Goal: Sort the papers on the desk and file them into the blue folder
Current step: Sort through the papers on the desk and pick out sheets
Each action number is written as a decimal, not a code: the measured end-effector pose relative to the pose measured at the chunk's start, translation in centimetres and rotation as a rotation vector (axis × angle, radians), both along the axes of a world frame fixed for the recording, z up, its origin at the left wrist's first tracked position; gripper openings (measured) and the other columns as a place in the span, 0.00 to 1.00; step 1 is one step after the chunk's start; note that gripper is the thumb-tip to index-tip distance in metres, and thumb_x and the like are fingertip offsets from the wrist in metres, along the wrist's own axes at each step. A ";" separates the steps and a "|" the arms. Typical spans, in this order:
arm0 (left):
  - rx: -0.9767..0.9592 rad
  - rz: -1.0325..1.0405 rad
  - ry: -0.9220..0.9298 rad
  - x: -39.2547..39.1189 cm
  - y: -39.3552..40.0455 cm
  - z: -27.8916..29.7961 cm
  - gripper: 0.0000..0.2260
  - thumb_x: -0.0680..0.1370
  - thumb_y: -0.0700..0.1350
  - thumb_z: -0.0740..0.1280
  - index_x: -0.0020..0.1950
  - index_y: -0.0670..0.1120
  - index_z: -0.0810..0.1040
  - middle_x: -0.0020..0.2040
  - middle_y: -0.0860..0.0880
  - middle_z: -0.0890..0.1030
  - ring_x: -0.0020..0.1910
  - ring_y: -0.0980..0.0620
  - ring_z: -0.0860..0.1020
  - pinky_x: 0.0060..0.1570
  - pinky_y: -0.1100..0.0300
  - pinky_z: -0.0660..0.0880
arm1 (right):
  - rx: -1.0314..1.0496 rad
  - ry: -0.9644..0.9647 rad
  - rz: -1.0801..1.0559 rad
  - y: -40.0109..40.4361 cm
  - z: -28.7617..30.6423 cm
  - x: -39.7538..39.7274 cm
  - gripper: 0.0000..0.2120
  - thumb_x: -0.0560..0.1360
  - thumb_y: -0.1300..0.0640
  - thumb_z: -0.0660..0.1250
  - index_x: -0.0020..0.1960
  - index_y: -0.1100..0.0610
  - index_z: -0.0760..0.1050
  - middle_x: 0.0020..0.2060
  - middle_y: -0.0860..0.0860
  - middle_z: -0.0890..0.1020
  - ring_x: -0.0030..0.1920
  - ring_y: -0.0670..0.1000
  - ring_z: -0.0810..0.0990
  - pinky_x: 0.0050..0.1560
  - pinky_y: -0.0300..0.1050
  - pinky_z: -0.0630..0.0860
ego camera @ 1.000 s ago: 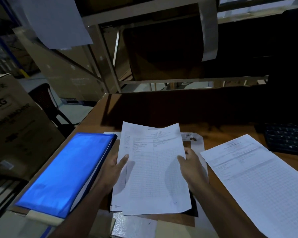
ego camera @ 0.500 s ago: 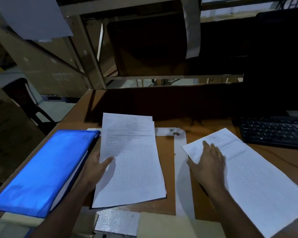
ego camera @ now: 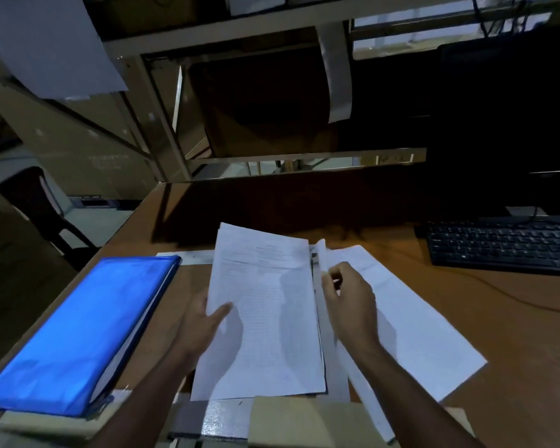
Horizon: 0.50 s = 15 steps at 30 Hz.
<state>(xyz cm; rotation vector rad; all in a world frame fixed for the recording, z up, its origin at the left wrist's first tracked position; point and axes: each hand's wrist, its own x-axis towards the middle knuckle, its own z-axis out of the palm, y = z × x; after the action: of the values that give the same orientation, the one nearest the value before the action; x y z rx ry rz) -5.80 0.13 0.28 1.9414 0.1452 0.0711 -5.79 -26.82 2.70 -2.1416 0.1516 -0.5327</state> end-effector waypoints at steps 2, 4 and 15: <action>-0.015 0.015 0.027 0.0 -1.2 -0.1 0.10 0.82 0.44 0.70 0.62 0.55 0.78 0.53 0.56 0.86 0.53 0.58 0.85 0.46 0.64 0.78 | 0.216 0.033 0.180 1.8 1.1 0.7 0.09 0.81 0.53 0.65 0.43 0.52 0.73 0.35 0.45 0.79 0.37 0.42 0.77 0.40 0.44 0.75; -0.011 0.045 0.048 0.2 -1.9 0.1 0.10 0.82 0.45 0.70 0.62 0.53 0.77 0.54 0.57 0.83 0.56 0.53 0.83 0.46 0.62 0.76 | 0.465 0.151 0.459 3.6 2.2 0.9 0.05 0.82 0.50 0.64 0.50 0.51 0.76 0.46 0.45 0.82 0.46 0.44 0.82 0.51 0.47 0.81; -0.144 -0.003 0.113 0.3 -2.9 1.3 0.16 0.78 0.57 0.74 0.62 0.53 0.82 0.54 0.53 0.88 0.52 0.52 0.87 0.48 0.57 0.82 | -0.469 0.294 0.229 -0.9 -3.8 1.0 0.21 0.80 0.45 0.65 0.71 0.47 0.72 0.78 0.51 0.64 0.80 0.54 0.54 0.79 0.59 0.47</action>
<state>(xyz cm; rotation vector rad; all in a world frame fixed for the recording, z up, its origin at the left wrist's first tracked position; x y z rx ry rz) -5.51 -2.81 1.62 1.8018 0.2165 -0.0503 -4.79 -27.70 -1.10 -2.6455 -0.0650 -0.1198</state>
